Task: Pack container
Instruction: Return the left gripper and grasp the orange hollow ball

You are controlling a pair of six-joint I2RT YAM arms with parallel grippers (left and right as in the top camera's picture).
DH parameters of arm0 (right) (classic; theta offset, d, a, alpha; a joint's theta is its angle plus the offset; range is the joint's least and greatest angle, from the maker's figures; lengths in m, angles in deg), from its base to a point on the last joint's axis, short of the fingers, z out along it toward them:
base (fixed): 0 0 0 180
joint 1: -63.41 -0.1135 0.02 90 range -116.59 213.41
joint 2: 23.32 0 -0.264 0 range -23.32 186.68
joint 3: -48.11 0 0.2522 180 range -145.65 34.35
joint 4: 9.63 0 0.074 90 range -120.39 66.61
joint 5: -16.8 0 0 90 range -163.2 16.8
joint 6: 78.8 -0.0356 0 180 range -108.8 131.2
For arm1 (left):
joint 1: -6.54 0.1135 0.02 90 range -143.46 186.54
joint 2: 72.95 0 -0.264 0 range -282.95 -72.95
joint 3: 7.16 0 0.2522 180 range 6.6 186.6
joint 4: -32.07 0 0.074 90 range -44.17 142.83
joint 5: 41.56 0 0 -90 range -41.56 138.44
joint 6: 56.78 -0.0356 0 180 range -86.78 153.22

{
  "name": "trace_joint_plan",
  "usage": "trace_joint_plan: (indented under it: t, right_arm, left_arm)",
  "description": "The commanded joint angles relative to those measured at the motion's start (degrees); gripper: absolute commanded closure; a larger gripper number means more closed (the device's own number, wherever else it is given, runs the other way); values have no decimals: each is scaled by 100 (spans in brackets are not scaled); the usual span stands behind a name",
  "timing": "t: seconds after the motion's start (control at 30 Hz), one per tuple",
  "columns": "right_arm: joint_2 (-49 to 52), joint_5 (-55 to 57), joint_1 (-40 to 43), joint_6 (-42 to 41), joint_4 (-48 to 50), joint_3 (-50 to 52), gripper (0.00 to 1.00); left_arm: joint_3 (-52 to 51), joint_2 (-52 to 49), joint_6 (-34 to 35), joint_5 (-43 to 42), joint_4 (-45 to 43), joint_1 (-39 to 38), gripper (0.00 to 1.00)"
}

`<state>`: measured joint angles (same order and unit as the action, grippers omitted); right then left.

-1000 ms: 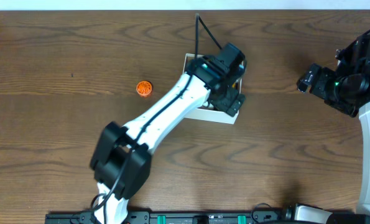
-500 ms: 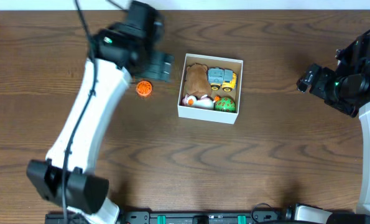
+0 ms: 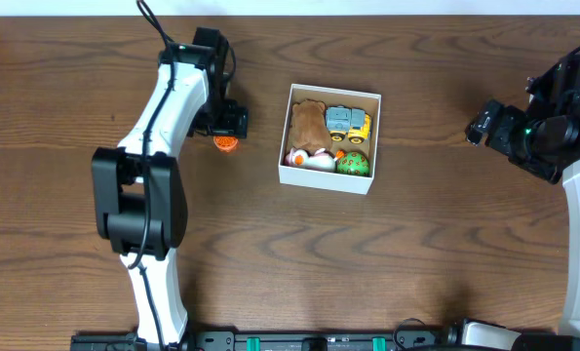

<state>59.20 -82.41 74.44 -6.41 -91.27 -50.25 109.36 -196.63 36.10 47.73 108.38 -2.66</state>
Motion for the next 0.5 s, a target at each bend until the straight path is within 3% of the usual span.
trace_joint_plan:
  t: [0.0,0.47]
  right_arm:
    - [15,-4,35,-37,9,20,1]
    - [15,-4,37,-37,13,20,1]
  left_arm:
    - [-11,-267,-109,-39,-90,0,2]
    - [-13,-647,-568,-363,-509,-9,4]
